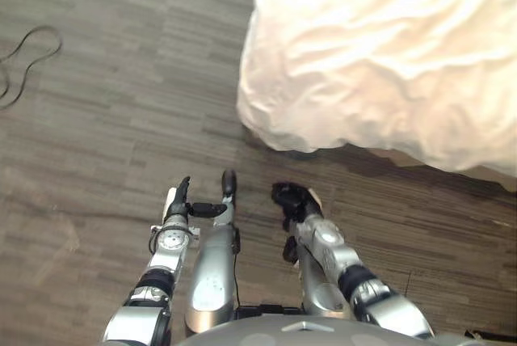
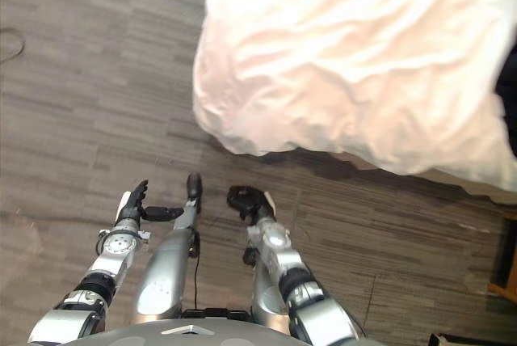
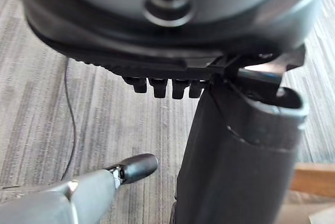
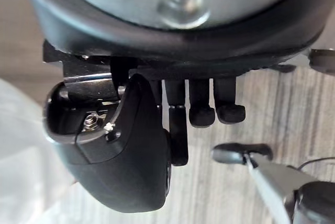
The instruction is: Tidy up the quilt and then pick up the clothes from the bed and put them into the laundry hamper
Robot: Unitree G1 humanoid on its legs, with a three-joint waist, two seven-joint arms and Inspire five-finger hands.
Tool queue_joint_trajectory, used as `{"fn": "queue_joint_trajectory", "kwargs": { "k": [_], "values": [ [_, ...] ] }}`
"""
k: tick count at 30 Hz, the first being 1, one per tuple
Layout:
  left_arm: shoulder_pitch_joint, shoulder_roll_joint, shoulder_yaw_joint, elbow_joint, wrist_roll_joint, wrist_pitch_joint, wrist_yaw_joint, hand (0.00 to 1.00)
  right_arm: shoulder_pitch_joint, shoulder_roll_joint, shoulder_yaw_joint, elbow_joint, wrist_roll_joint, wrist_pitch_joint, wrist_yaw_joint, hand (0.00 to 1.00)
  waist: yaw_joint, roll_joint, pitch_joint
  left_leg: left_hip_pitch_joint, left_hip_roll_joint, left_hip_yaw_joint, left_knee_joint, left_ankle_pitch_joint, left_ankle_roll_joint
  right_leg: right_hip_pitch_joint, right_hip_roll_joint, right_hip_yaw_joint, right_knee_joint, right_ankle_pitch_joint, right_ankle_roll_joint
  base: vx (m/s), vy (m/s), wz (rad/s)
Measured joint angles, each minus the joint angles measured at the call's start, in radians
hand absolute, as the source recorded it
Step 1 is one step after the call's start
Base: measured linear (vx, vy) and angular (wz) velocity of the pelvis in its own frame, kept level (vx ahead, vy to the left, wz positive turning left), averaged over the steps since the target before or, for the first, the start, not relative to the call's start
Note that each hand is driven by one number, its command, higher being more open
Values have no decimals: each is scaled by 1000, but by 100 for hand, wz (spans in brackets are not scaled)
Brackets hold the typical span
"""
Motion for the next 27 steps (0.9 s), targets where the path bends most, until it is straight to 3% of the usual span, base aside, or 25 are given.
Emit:
{"fn": "queue_joint_trajectory", "kwargs": {
  "k": [2, 4, 8, 10, 17, 21, 24, 26, 27],
  "values": [
    [1, 1, -3, 32, 5, 1, 2, 100, 61, -9, 133, -280, 178, -11, 66, 0, -23, -15, -56, 6, 20, 21, -1, -5, 6, 5, 19, 15, -27, 7, 1, -24, -77, -41],
    [7, -4, -21, 55, 14, 1, 4, 100, 52, 0, 231, -455, 338, -42, 128, 0, -23, -19, -91, 24, 32, 35, 0, -9, 1, 19, 29, 24, -37, 9, -1, 5, -63, -22],
    [80, -9, -88, 65, 41, 3, 20, 100, -9, 32, 374, -705, 646, -107, 257, 0, -22, -23, -190, 65, 39, 47, 0, -25, -18, 55, 36, 29, -43, 1, -19, 85, -53, -8],
    [130, -10, -124, 66, 64, 3, 35, 100, -64, 43, 386, -755, 736, -152, 294, 0, -14, -26, -243, 89, 40, 62, 0, -33, -20, 73, 36, 37, -41, 0, -23, 127, -21, -10],
    [194, -11, -131, 66, 74, 5, 45, 100, -204, 70, 244, -630, 766, -223, 204, 0, -17, -23, -260, 99, 43, 86, 0, -34, -21, 63, 38, 73, -39, 4, -22, 31, -2, -15],
    [168, -13, -129, 58, 72, 2, 45, 100, -391, 69, 118, -484, 692, -247, 114, 0, -13, 19, -232, 34, 49, 78, 2, -10, -12, -9, 45, 77, -22, 19, -28, -66, 4, 0],
    [134, -15, -115, 47, 71, 2, 45, 100, -549, 54, 3, -347, 604, -248, 58, 0, -6, 61, -170, -4, 50, 61, 2, 8, -10, -37, 47, 63, -21, 34, -31, -110, 12, 16],
    [105, -21, -83, 30, 70, -3, 44, 100, -700, 12, -165, -183, 506, -248, -25, 0, 13, 99, -114, -46, 51, 47, 0, 24, -15, -72, 49, 49, -20, 48, -31, -145, 12, 15],
    [104, -21, -79, 20, 70, -4, 44, 100, -737, -4, -209, -136, 476, -248, -51, 0, 20, 105, -103, -58, 51, 45, 0, 28, -16, -83, 49, 49, -20, 53, -30, -127, 6, 12]
  ]
}}
